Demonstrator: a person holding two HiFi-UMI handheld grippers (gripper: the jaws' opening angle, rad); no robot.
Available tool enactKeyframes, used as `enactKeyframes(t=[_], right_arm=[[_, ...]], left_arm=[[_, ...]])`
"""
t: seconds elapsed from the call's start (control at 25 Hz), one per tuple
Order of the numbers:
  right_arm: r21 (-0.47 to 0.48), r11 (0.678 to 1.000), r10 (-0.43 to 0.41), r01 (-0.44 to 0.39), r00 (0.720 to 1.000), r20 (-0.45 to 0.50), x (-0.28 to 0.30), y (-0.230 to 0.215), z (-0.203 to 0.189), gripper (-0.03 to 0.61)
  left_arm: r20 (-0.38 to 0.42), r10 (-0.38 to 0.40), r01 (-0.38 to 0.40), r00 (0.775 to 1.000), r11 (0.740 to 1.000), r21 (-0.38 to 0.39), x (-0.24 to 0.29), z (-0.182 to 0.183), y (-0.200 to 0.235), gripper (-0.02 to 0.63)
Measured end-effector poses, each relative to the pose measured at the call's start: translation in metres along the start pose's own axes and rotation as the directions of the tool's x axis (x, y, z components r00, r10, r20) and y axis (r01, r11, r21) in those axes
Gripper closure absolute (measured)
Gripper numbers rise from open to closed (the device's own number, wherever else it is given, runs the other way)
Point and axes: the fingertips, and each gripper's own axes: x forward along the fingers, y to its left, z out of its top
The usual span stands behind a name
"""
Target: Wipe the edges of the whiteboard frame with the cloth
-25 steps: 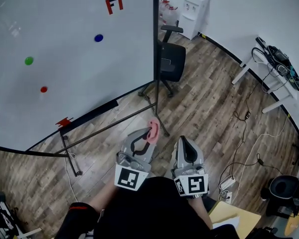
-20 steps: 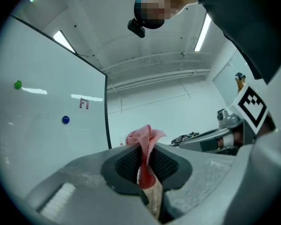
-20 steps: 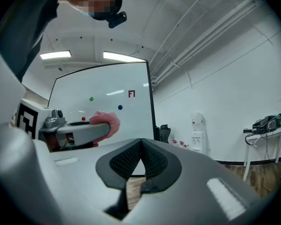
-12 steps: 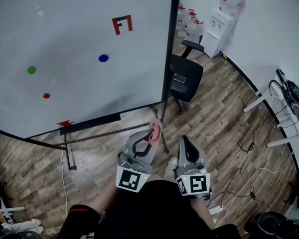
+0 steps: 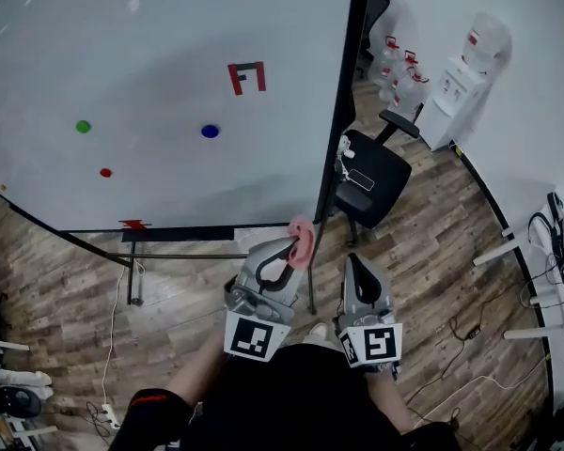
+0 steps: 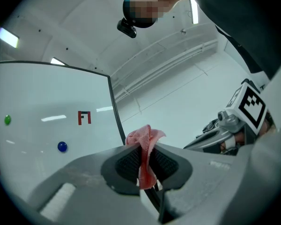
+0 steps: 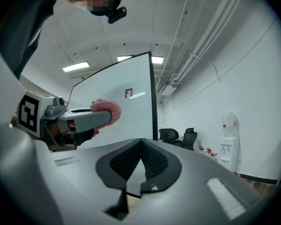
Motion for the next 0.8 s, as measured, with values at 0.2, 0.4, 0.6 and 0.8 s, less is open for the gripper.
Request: enactKeyframes(t=[0.2,0.4,0.6,0.8], right_arm=[[-0.021,0.996,0.084,-0.084,0.996,0.009,0.015,-0.017,0.008,0.577],[-0.033,0.985,0.168,-0.167,0.985,0.031,0.029,-0.030,0.025,0.577],[-0.044,0.972,0.231,-0.229,0.971,0.058,0.043,-0.044,0.046,0.577],[-0.104,0.956,0.285,-0.276,0.955,0.084,0.057,-0.050,0.070,0.577]], left_arm=[[-0.009,0.073,-0.072,0.997,0.992,0.105,0.024,0.013,0.008,0.569],[-0.046,0.150,-0.136,0.988,0.966,0.222,0.048,0.022,0.019,0.569],[-0.029,0.197,-0.174,0.980,0.921,0.350,0.069,0.046,0.030,0.569],[-0.003,0.249,-0.223,0.969,0.872,0.436,0.083,0.076,0.050,0.571]])
